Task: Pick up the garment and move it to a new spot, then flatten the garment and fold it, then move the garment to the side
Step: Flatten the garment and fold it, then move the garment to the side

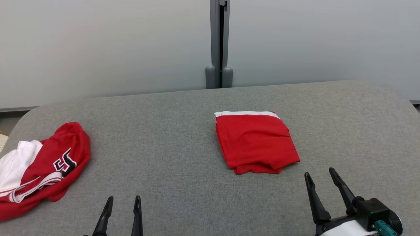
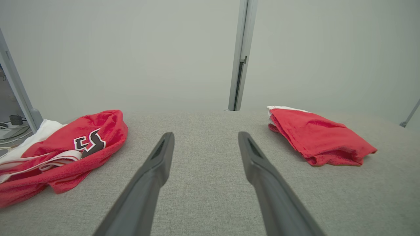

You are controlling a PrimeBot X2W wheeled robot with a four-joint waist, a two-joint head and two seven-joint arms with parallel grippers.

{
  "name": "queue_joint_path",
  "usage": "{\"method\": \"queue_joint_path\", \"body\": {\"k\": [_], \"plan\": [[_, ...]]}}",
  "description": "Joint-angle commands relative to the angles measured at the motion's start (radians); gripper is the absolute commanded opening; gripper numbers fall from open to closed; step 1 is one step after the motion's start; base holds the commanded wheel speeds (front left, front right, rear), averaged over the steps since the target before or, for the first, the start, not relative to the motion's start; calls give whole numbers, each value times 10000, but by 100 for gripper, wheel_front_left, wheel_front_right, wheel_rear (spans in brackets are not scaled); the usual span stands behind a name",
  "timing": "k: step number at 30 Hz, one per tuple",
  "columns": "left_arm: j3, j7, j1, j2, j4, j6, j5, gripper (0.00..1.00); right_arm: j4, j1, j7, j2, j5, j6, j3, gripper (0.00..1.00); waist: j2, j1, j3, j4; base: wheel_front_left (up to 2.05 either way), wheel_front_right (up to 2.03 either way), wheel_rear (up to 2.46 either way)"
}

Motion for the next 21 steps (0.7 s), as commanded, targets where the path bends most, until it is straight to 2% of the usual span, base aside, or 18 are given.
{"method": "queue_joint_path", "body": {"k": [1,12,17,21], "plan": [[-11,2,57,36,7,62,79,100,2,107,-10,-27,-14,-8,-40,100,-1,0,-11,39,0,0,0],[-109,2,-17,35,-4,83,187,100,272,-114,-8,-23,224,-8,55,100,-1,0,84,319,0,0,0],[-371,0,-376,35,-224,107,337,100,1653,-1346,-10,-319,2716,-7,1115,100,-1,0,571,672,0,0,0],[-651,0,-911,33,-505,87,253,100,2430,-2896,325,-1137,5114,-7,1871,100,-1,0,1464,1056,0,0,0]]}}
